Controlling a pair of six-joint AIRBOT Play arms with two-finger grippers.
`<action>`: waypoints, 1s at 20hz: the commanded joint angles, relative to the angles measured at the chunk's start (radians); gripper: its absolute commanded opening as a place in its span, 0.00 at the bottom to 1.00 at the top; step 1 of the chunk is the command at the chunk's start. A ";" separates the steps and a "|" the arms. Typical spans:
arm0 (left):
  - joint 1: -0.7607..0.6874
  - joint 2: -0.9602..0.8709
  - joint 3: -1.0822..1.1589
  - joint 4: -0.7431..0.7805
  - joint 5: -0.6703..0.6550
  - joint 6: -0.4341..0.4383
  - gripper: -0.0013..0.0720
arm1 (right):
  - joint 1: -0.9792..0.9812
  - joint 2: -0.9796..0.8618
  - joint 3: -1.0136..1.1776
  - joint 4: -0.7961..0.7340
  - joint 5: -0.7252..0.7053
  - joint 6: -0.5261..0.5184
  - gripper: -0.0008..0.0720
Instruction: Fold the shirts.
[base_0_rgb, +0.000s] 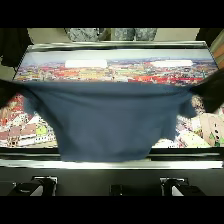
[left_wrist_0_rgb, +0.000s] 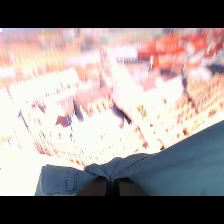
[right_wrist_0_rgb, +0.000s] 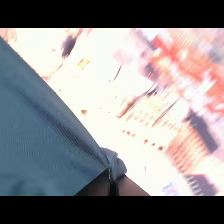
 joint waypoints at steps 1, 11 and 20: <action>0.000 -0.093 -0.325 0.001 0.235 0.023 0.06 | 0.001 -0.179 -0.257 0.003 -0.210 -0.016 0.07; 0.000 -0.810 -0.066 -0.083 0.454 0.092 0.06 | 0.001 -0.704 -0.271 0.399 -0.793 -0.066 0.08; 0.008 -0.819 0.023 -0.085 0.392 0.093 0.07 | -0.276 -0.612 -0.051 0.348 -0.274 -0.061 0.97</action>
